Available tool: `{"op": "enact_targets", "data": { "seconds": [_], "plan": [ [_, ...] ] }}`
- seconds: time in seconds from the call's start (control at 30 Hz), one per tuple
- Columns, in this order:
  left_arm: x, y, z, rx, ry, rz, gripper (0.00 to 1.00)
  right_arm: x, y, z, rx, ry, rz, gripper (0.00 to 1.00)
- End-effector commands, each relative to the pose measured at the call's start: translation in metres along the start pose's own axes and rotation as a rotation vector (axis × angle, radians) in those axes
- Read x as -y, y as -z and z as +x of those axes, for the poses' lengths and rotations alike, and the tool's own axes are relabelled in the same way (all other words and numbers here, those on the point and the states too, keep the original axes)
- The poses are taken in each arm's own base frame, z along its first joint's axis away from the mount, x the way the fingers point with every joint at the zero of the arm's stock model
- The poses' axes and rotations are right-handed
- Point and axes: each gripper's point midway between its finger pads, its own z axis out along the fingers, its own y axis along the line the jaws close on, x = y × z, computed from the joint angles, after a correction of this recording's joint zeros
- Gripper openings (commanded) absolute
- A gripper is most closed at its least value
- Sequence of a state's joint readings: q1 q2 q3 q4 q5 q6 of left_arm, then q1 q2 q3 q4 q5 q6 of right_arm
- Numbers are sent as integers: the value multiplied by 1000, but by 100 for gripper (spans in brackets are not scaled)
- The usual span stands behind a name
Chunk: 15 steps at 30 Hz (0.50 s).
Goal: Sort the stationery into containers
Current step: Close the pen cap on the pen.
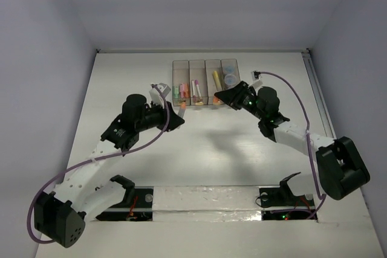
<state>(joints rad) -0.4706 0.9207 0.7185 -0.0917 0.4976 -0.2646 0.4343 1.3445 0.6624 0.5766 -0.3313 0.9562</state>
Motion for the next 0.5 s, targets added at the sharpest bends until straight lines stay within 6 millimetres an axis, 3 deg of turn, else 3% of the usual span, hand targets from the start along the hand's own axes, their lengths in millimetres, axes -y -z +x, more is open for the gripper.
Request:
{"op": "enact_targets", "data": {
  "seconds": [0.0,0.03,0.1,0.13,0.2,0.27,0.3,0.37,0.43,0.47],
  "plan": [
    [13,-5,-11,28,0,71,0,-74,-8,-25,134,52,-232,1],
    [17,-6,-10,19,14,96,0,-72,-13,-20,137,57,-244,1],
    [31,-9,-12,15,42,178,0,-87,-13,-24,166,37,-320,1],
    [33,-10,-13,21,61,190,0,-83,-18,-20,156,19,-324,1],
    [40,-8,-25,66,95,208,0,-92,-17,-25,167,-11,-358,1],
    [33,-8,-29,85,91,147,0,-91,-24,-27,143,-15,-304,1],
    [15,-11,-34,120,86,31,0,-91,-27,-27,144,-17,-275,1],
    [5,-9,-38,124,74,-49,0,-95,-24,-30,157,4,-253,1],
    [16,-9,-31,102,89,20,0,-95,-19,-32,188,0,-275,1],
    [29,-10,-40,136,81,96,0,-106,-14,-37,220,3,-336,1]
  ]
}}
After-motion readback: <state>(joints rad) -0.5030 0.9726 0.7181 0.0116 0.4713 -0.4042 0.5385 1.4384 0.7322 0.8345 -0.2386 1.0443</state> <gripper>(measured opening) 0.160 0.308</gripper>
